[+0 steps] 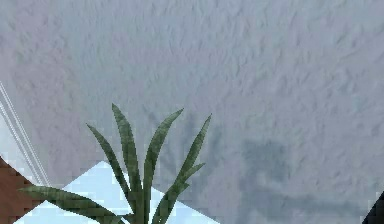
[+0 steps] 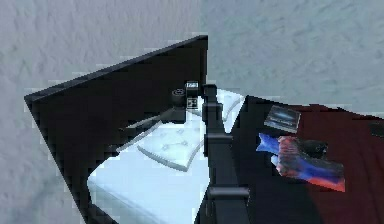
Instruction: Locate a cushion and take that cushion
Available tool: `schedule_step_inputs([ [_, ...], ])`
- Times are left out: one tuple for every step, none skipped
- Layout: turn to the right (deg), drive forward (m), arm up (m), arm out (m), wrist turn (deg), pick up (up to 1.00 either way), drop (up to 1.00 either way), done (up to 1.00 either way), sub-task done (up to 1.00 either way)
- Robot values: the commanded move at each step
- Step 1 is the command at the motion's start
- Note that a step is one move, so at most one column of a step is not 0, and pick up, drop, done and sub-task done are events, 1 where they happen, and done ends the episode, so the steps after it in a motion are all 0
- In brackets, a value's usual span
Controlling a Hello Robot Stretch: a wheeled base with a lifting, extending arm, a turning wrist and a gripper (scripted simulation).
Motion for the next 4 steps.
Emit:
schedule_step_inputs([
  [0.0,0.0,0.0,0.0,45.0,0.0,0.0,0.0,0.0],
  [0.0,0.0,0.0,0.0,39.0,0.0,0.0,0.0,0.0],
  [0.0,0.0,-0.3,0.0,0.0,0.0,0.0,0.0,0.0],
  [0.0,0.0,0.0,0.0,0.0,1.0,0.0,0.0,0.0],
])
